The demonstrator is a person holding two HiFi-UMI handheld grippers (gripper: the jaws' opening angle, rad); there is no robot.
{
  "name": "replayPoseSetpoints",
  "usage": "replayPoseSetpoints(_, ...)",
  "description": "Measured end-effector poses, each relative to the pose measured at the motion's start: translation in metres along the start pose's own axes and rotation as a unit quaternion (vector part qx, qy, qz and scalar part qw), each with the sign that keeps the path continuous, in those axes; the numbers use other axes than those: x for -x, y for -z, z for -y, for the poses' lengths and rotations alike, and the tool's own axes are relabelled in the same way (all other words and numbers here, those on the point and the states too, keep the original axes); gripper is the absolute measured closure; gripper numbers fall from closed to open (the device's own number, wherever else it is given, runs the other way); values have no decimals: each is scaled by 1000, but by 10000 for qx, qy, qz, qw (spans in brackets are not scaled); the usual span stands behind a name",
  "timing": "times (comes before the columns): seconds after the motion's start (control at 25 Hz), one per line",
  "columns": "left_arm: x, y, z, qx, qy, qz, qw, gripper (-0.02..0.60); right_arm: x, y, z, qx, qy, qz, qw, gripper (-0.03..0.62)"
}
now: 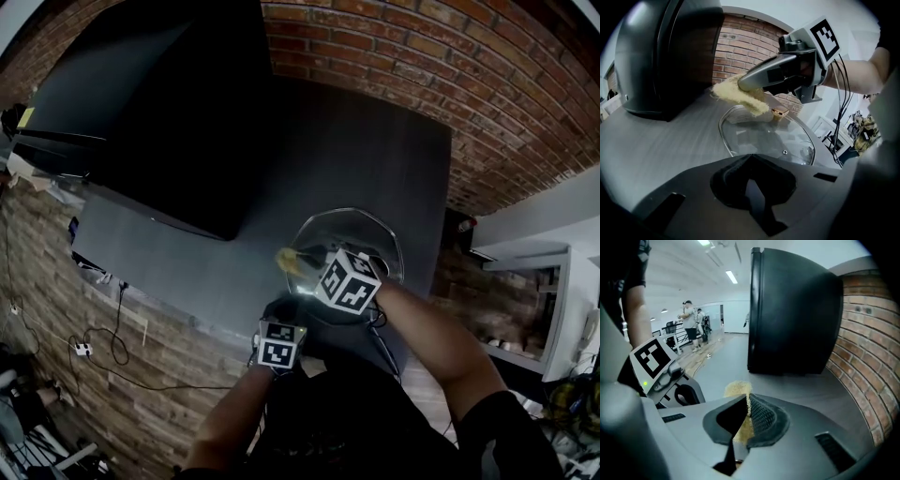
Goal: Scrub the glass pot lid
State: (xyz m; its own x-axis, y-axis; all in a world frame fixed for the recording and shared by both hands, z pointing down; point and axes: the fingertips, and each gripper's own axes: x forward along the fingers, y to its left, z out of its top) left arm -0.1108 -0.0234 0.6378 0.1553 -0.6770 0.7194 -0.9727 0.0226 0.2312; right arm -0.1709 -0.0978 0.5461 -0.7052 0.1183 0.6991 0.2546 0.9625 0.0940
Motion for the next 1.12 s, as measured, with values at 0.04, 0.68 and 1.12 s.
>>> replayPoseSetpoints(0.04, 0, 0, 0, -2, 0, 1, 10000, 548, -6, 0, -9, 131, -115, -66, 9998, 569)
replayPoseSetpoints(0.68, -2, 1, 1, -13, -12, 84, 10000, 548, -62, 34, -75, 1996, -975, -1243, 9671, 569)
replayPoseSetpoints(1.12, -1, 0, 0, 18, 12, 106, 9999, 548, -76, 39, -49, 1854, -645, -1563, 9680, 569)
